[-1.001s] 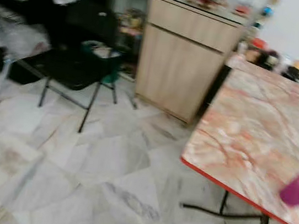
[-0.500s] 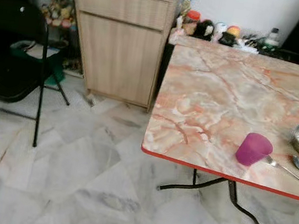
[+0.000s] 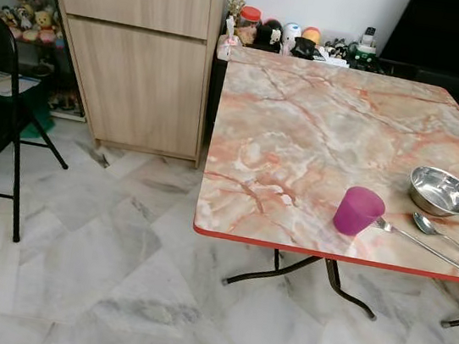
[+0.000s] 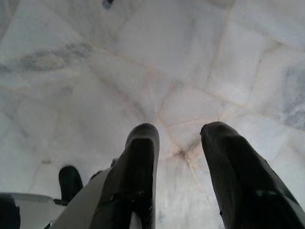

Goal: Setting the table

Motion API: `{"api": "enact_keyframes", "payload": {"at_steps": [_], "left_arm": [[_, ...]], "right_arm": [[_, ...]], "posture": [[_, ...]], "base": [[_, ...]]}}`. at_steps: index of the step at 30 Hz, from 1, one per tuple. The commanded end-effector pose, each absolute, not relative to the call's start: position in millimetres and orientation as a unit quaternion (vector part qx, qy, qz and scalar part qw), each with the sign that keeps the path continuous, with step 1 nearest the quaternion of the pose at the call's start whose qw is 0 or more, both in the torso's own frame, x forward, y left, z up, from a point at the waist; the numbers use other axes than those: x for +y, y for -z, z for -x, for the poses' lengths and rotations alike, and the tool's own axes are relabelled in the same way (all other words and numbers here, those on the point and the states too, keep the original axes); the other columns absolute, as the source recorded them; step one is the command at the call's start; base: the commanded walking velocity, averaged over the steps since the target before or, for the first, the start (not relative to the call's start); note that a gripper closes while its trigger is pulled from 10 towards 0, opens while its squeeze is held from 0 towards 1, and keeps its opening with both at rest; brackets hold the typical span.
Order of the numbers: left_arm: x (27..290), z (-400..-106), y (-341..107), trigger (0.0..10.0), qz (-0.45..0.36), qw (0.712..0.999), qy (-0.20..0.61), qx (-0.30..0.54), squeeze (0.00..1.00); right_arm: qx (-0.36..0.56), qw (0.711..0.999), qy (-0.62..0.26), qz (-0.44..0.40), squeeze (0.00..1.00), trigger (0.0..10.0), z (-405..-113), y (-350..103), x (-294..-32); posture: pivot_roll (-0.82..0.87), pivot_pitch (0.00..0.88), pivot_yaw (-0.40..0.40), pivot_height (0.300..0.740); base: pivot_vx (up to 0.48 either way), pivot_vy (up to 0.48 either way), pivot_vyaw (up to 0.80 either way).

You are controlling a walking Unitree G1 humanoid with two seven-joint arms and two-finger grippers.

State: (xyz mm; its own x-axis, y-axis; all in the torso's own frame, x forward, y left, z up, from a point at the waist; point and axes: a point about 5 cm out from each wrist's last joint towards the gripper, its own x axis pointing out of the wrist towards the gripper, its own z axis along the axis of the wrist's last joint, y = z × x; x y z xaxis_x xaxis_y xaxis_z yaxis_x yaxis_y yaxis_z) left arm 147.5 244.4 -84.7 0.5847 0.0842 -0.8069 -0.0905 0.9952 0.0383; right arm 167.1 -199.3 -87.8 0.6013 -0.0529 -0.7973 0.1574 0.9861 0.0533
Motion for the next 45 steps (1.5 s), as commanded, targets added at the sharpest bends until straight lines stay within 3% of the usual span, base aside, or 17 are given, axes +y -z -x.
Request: {"api": "enact_keyframes", "payload": {"at_steps": [1, 34, 45], "left_arm": [[234.2, -194.4, 67.1, 10.0, 0.028, 0.911, -0.041, 0.410, 0.00], [224.7, -203.0, 64.3, 10.0, 0.039, 0.917, -0.028, 0.396, 0.00], [224.3, -202.3, 65.1, 10.0, 0.048, 0.914, -0.033, 0.401, 0.00]], "right_arm": [[0.433, 0.891, 0.075, -0.116, 0.00, 10.0, -195.2, 78.9, -181.0], [0.431, 0.893, 0.078, -0.108, 0.00, 10.0, -196.5, 77.6, -186.1], [0.431, 0.892, 0.077, -0.109, 0.00, 10.0, -196.2, 77.7, -186.5]], "posture": [[0.18, 0.087, -0.086, 0.740], [0.17, 0.086, -0.098, 0.740], [0.16, 0.083, -0.099, 0.740]], "base": [[0.000, -0.472, 0.00], [0.000, -0.472, 0.00], [0.000, -0.059, 0.00]]}}
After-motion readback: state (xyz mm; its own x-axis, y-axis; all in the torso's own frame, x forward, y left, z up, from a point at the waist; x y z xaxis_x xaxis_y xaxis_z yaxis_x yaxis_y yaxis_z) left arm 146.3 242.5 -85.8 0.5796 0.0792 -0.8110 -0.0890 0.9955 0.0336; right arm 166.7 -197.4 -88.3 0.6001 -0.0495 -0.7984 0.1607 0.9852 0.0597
